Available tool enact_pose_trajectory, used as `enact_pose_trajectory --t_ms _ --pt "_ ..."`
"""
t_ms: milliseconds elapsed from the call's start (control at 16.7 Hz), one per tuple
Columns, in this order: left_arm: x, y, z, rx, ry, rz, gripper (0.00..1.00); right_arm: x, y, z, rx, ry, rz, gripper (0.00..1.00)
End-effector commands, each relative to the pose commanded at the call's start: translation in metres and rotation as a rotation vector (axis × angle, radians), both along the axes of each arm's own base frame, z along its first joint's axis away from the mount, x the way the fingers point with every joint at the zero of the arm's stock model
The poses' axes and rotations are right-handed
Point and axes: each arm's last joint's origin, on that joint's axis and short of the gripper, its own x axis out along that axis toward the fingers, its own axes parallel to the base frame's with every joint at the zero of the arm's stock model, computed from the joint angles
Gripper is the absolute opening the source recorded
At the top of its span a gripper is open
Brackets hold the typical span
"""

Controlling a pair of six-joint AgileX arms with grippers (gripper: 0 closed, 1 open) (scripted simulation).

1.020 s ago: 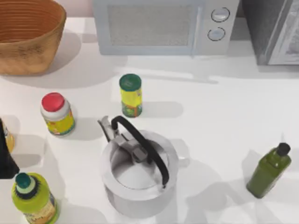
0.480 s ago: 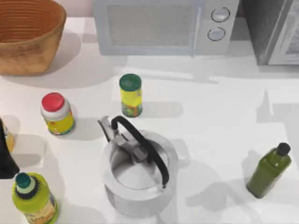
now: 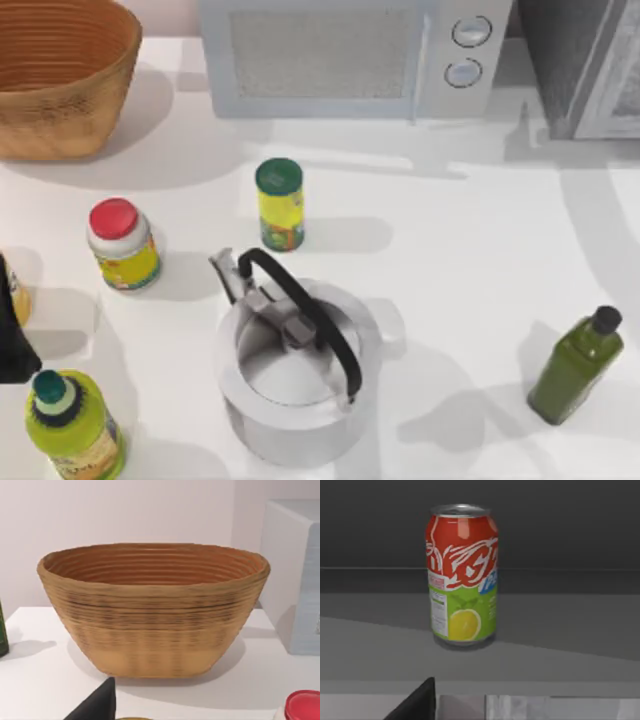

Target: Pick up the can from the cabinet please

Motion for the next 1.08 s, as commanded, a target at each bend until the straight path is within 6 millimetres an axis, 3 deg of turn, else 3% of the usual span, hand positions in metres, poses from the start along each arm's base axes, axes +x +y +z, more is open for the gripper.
enact_pose_trajectory --t_ms 180,360,720,1080 --pt "0.000 0.000 0.000 0.000 0.000 0.000 1.00 0.021 0.008 0.022 0.001 -0.010 0.000 1.00" --pt "0.000 0.000 0.000 0.000 0.000 0.000 1.00 0.032 0.012 0.029 0.002 -0.012 -0.001 1.00" --pt "0.000 0.000 0.000 0.000 0.000 0.000 1.00 0.032 0.011 0.030 0.002 -0.015 -0.004 1.00" --pt "0.000 0.000 0.000 0.000 0.000 0.000 1.00 0.050 0.036 0.007 0.000 -0.020 -0.010 1.00"
